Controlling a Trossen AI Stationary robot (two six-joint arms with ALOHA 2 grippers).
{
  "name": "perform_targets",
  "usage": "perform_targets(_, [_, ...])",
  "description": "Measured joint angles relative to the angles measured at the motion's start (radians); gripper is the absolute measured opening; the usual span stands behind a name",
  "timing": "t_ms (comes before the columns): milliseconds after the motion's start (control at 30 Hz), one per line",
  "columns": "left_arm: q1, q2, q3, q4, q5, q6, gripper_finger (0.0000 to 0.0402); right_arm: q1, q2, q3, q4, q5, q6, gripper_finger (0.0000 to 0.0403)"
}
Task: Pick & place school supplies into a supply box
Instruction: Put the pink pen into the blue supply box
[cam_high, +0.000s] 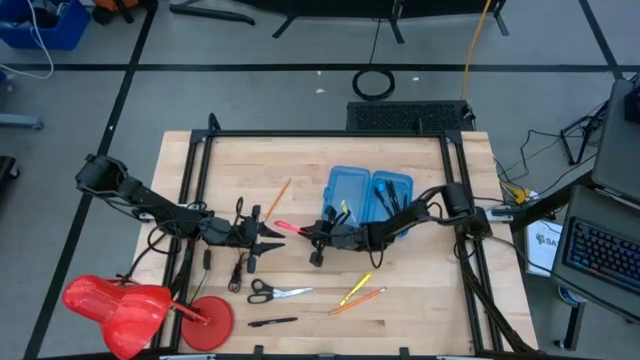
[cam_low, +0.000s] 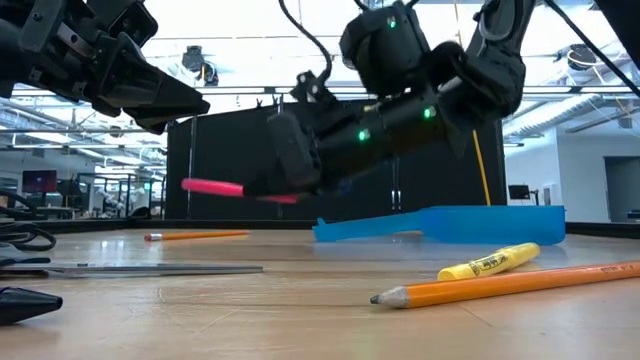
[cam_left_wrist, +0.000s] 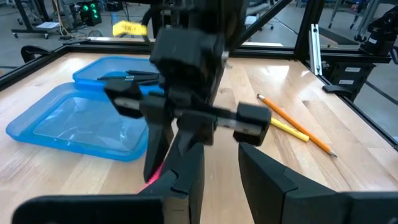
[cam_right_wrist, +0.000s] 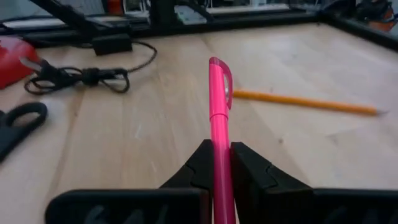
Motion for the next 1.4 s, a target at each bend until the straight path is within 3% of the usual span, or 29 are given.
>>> perform_targets(100, [0.0, 0.0, 0.0, 0.0, 0.0, 0.0, 0.0104, 0.002, -0.043, 0.0, -0.058, 0.034, -0.011, 0.002])
perform_targets(300, [0.0, 0.0, 0.0, 0.0, 0.0, -0.008, 0.0104, 0.008, -0.156, -0.046, -0.214, 0.208, 0.004, 0.002])
perform_targets(667, [0.0, 0.0, 0.0, 0.001, 0.0, -0.014, 0.0104, 0.043, -0.437, -0.391, -0.243, 0.517, 0.247, 0.002])
perform_targets(867, [0.0, 0.0, 0.0, 0.002, 0.0, -0.014, 0.0104, 0.068, -0.542, -0.557, -0.244, 0.574, 0.448, 0.002])
perform_targets(1133, [0.0, 0.0, 0.0, 0.0, 0.0, -0.015, 0.0104, 0.136, -0.565, -0.671, -0.255, 0.677, 0.64, 0.002])
perform_targets(1400, [0.0, 0.0, 0.0, -0.002, 0.0, -0.016, 0.0104, 0.17, -0.565, -0.697, -0.472, 0.707, 0.897, 0.002])
